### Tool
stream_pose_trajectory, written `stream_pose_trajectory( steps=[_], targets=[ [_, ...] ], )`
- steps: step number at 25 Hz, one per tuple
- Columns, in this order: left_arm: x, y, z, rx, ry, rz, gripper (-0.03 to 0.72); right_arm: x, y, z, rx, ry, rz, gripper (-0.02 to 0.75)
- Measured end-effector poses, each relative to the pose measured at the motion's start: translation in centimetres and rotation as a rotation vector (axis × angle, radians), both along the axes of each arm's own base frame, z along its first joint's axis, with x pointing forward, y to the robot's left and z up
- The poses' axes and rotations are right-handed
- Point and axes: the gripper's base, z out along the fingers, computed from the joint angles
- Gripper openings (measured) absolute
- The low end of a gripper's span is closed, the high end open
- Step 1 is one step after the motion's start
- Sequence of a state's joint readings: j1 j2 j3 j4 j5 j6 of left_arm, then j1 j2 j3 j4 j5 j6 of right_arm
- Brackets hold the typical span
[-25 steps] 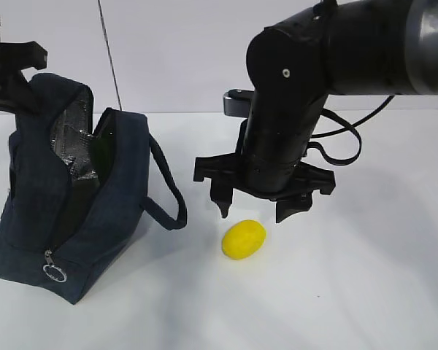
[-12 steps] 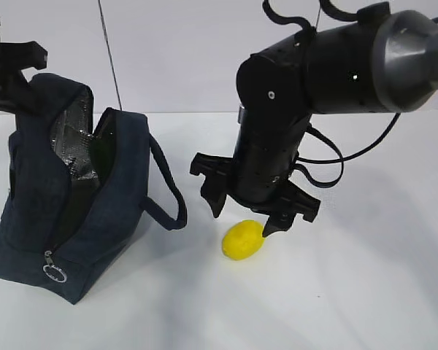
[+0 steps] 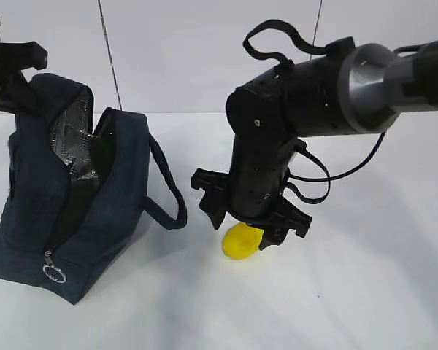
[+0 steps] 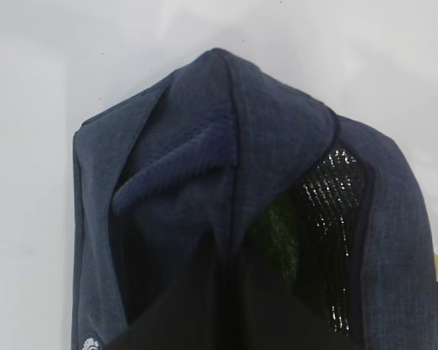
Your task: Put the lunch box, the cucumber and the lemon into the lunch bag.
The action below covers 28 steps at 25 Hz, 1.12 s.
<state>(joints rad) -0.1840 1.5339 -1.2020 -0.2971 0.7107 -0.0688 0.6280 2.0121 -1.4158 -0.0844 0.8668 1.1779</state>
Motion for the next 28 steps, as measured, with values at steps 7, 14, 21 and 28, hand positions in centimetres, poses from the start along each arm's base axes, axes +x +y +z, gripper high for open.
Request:
stream_pose_trajectory(
  steps=[7, 14, 21, 28],
  targets=[
    [0.0, -0.1, 0.0, -0.009, 0.002, 0.002, -0.006, 0.9, -0.6, -1.3, -0.003, -0.002, -0.040, 0.566],
    [0.0, -0.1, 0.0, -0.009, 0.003, 0.002, -0.006, 1.6, -1.4, -2.0, -0.015, 0.007, -0.065, 0.566],
    [0.0, -0.1, 0.0, -0.011, 0.004, 0.002, -0.006, 1.8, -1.3, -2.5, -0.007, -0.002, -0.063, 0.566],
    [0.0, -0.1, 0.0, -0.011, 0.004, 0.002, -0.006, 1.8, -1.2, -3.3, -0.010, 0.011, -0.054, 0.566]
  ],
)
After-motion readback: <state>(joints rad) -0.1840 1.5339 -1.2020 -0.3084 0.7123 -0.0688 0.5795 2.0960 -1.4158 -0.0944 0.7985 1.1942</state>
